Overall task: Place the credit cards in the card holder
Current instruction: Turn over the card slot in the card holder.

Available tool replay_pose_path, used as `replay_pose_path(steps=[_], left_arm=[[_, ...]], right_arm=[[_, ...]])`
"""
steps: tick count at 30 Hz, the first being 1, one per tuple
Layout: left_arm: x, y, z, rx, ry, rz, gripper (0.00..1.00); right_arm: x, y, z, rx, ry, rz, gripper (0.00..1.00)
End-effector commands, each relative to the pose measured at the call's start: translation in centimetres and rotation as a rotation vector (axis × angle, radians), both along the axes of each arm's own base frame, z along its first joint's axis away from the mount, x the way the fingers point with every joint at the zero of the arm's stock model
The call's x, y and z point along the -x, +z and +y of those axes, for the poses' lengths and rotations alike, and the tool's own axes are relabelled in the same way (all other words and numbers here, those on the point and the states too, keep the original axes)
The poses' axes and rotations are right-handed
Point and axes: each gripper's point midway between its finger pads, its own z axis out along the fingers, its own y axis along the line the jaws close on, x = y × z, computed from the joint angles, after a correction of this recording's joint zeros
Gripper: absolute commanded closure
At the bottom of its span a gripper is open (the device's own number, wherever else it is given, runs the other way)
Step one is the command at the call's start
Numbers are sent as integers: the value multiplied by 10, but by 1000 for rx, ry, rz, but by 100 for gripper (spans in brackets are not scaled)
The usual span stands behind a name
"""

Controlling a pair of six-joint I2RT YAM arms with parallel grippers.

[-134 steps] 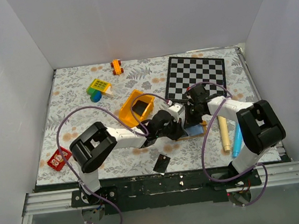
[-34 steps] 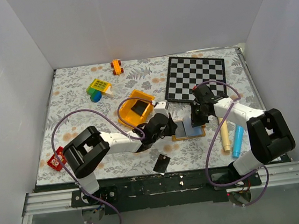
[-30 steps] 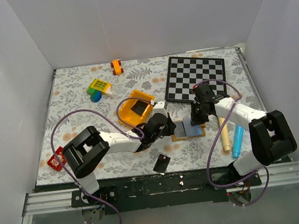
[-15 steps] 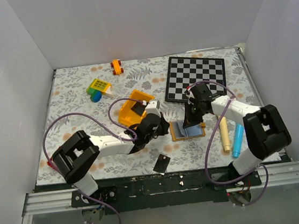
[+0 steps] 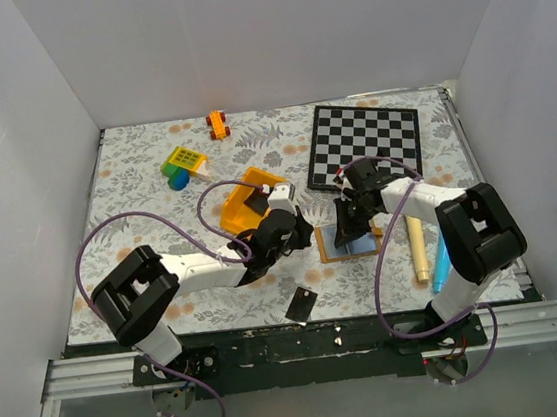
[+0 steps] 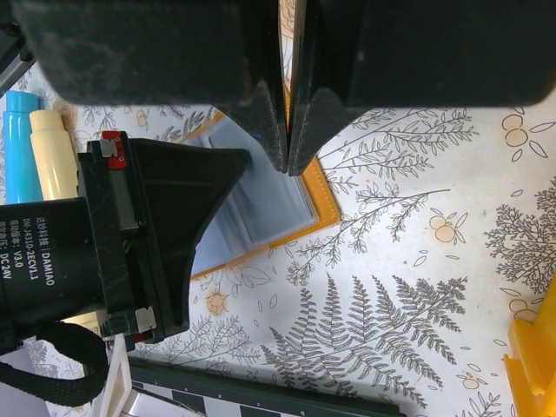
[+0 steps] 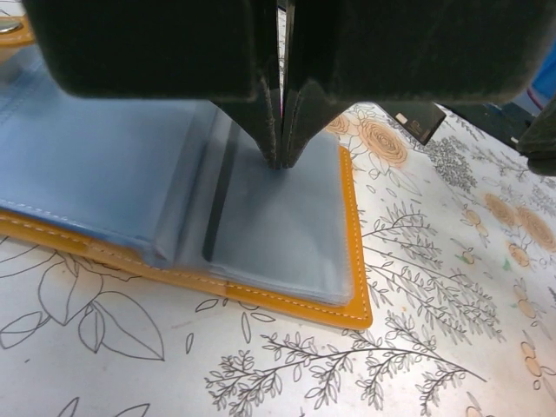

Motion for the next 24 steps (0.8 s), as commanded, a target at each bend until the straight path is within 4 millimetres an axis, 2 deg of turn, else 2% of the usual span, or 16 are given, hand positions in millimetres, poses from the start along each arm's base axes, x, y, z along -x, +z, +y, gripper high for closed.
replay_pose_path(steps=[1,4,6,9,12,15,18,21,24], left_arm=[[-4,16,3,13,16,-30,100],[-3,17,5,11,21,-31,100],[-3,18,8,4,28,-32,100],[-1,22,15,2,38,-27,100],[6,23,30,-13,55,-7,100],[21,18,51,-43,56,25,100],[42,10,64,-68,3,62,100],[65,4,63,-58,-110,96,100],[86,-2,60,-68,-238,111,100]], right_arm=[[-11,0,-1,32,11,-29,99],[-11,-1,-2,42,9,-23,99],[-13,5,-2,34,2,-50,99],[-17,30,0,-5,-2,-125,99],[-11,49,3,-54,19,-160,97],[3,58,7,-97,44,-167,89],[20,58,14,-106,47,-173,77],[39,56,25,-115,41,-191,65],[54,52,30,-137,3,-193,60]])
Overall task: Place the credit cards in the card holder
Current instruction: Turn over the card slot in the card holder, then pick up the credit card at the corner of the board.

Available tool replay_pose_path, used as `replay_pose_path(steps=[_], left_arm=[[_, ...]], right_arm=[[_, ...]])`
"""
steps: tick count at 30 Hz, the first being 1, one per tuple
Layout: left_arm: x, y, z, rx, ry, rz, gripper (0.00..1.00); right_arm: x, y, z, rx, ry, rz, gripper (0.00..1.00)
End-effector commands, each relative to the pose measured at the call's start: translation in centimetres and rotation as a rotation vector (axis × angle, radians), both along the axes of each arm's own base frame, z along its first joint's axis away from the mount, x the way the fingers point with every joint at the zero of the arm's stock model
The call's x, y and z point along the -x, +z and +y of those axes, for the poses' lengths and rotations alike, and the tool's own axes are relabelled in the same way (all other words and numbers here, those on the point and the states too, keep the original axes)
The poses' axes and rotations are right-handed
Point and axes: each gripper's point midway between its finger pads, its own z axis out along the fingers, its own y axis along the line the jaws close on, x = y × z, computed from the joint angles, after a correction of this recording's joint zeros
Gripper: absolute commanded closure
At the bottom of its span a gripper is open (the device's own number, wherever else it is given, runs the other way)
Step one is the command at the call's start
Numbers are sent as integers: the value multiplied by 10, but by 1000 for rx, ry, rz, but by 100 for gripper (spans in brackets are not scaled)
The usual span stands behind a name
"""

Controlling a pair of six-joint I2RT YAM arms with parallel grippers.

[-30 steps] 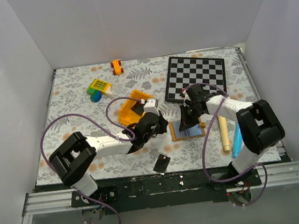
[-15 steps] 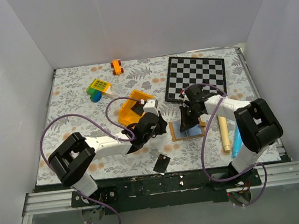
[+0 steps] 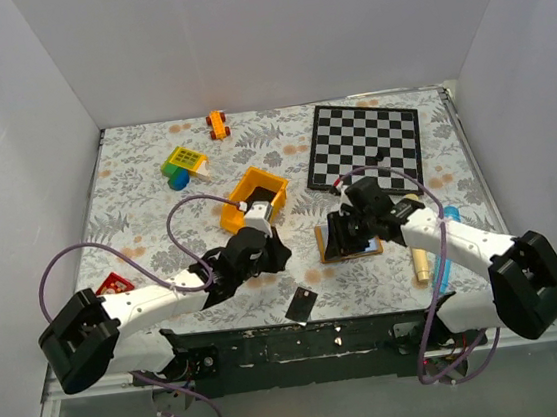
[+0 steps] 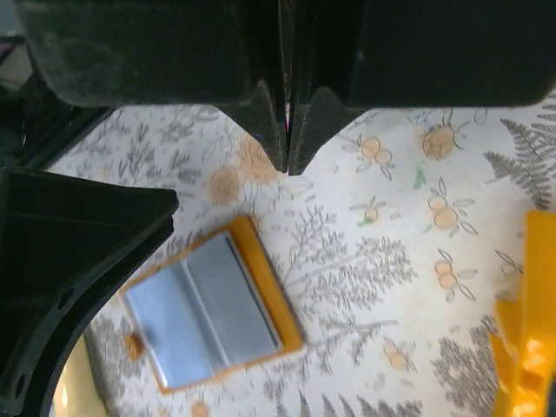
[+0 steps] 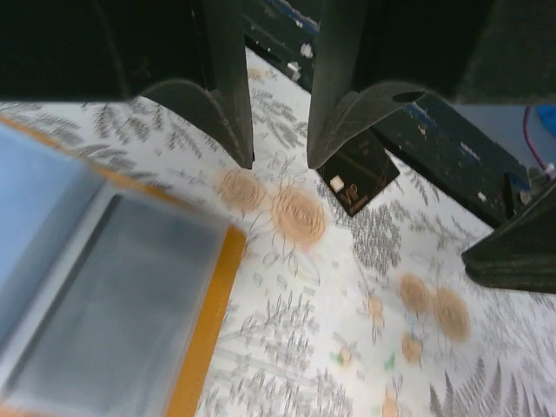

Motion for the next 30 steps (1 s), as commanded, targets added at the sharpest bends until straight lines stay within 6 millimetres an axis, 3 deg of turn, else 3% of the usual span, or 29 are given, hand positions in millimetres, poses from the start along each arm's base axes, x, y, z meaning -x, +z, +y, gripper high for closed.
replay_pose_path(steps=[1,5,10,14,16,18,22,26,30], left_arm=[[39,-19,0,-50,-212,63,100],[58,-39,8,-154,-258,112,97],[79,-58,5,-205,-287,152,94],[97,-71,5,-276,-279,184,84],[104,-71,8,-290,-262,197,77],[106,-68,13,-290,-225,199,64],[103,-56,24,-267,-179,170,58],[95,-49,23,-268,-153,130,58],[88,-57,13,-295,-161,112,70]], right_arm=[[17,-1,10,-56,-70,2,59],[28,-1,12,-70,-76,22,57],[44,-2,14,-69,-69,24,55],[61,-3,15,-90,-76,37,55],[67,-1,17,-106,-81,41,53],[73,0,17,-110,-85,40,52],[83,-2,20,-105,-89,42,50],[91,-5,24,-88,-85,55,51],[94,-8,24,-75,-109,57,54]])
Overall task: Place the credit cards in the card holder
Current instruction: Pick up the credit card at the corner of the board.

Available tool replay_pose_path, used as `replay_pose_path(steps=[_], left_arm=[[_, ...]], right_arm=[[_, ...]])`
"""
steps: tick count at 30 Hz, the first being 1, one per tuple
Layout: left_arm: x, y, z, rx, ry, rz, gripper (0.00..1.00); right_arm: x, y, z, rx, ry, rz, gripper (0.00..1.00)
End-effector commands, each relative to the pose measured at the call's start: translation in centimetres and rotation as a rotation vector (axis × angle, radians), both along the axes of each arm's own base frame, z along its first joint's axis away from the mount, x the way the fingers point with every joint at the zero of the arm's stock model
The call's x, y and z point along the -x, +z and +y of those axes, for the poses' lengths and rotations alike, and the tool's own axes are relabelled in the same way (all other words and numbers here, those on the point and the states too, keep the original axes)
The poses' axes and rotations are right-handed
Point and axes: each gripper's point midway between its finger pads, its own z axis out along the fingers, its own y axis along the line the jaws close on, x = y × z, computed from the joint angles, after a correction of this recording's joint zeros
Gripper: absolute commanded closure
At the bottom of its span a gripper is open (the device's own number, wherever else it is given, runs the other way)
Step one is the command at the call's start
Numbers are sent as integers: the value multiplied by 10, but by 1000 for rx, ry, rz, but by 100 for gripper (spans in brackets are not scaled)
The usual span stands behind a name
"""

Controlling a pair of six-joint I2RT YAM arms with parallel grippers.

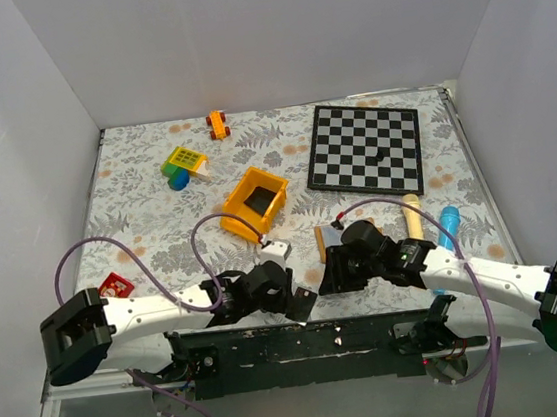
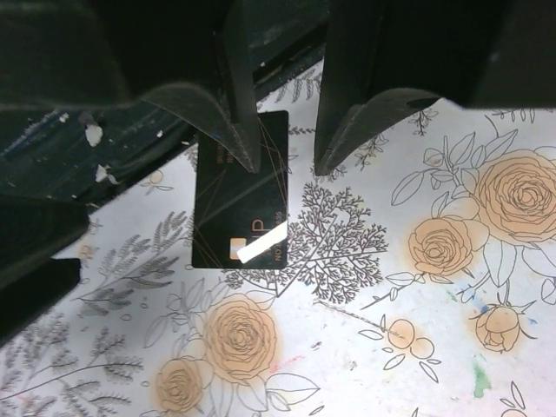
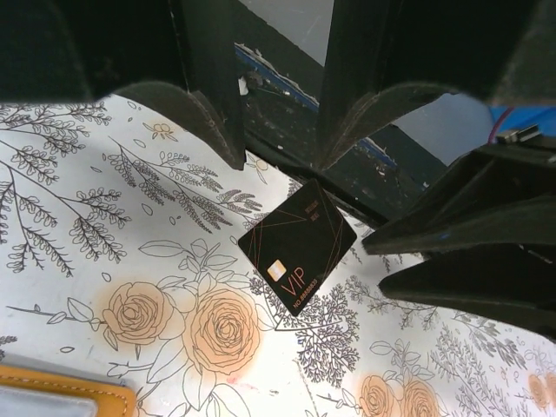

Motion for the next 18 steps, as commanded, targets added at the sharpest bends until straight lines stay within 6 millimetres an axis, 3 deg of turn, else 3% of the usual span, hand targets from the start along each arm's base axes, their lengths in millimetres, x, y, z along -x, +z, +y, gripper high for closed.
replay_pose_path(steps=[1,3,12,18], left_arm=[[-11,-7,-8,-44,19,-35,72],[-10,-15,-11,-56,11,-18,78],[1,-37,-21,-35,-25,37,78],[13,-45,-15,-50,-49,58,78]], right_arm=[[-4,-1,0,7,-65,-11,54],[-3,-1,-2,10,-82,-9,54],[12,-9,-13,-6,-132,33,54],[20,-9,-12,-24,-142,61,53]])
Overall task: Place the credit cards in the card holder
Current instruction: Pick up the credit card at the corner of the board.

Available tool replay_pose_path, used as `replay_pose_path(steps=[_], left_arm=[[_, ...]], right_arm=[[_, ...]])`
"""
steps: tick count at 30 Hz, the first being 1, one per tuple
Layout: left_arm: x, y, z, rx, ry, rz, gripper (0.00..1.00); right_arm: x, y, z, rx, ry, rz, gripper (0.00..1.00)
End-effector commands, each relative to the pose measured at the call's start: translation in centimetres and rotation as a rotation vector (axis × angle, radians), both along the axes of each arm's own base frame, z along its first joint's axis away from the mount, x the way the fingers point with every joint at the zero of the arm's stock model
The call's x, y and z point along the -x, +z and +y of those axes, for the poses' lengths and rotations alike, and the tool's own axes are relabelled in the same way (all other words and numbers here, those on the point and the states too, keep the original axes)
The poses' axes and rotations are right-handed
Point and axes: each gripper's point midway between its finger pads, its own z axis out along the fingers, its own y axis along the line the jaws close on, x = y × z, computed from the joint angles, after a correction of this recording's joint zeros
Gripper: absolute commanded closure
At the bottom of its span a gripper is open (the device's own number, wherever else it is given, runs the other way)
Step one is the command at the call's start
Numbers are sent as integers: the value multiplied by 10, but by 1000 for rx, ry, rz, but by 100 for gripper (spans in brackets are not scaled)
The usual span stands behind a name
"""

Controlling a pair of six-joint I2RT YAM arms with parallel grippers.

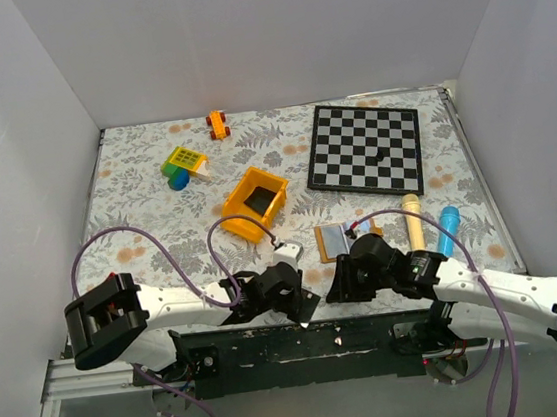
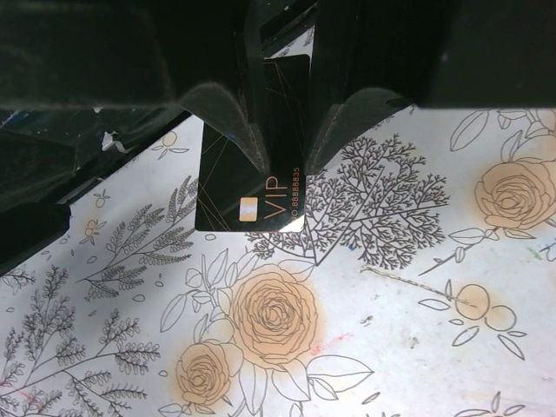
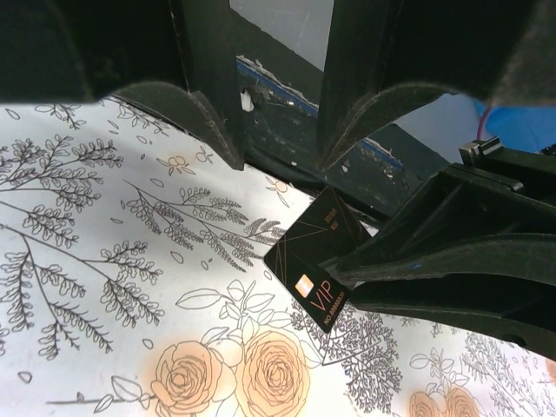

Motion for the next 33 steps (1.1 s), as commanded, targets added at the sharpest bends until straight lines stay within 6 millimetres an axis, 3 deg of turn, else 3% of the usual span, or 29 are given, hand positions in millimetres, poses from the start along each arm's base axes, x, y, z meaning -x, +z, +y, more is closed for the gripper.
replay_pose_path(steps=[1,12,17,33], left_arm=[[19,-16,11,-40,-38,49,78],[30,-20,13,-42,-34,64,78],[30,-19,13,-41,-38,61,78],[35,-16,9,-33,-73,72,78]], right_arm=[[4,4,4,-27,-31,20,53],[25,-6,18,-58,-62,119,53],[31,-19,20,-51,-93,158,53],[26,-39,53,-87,-190,184,53]])
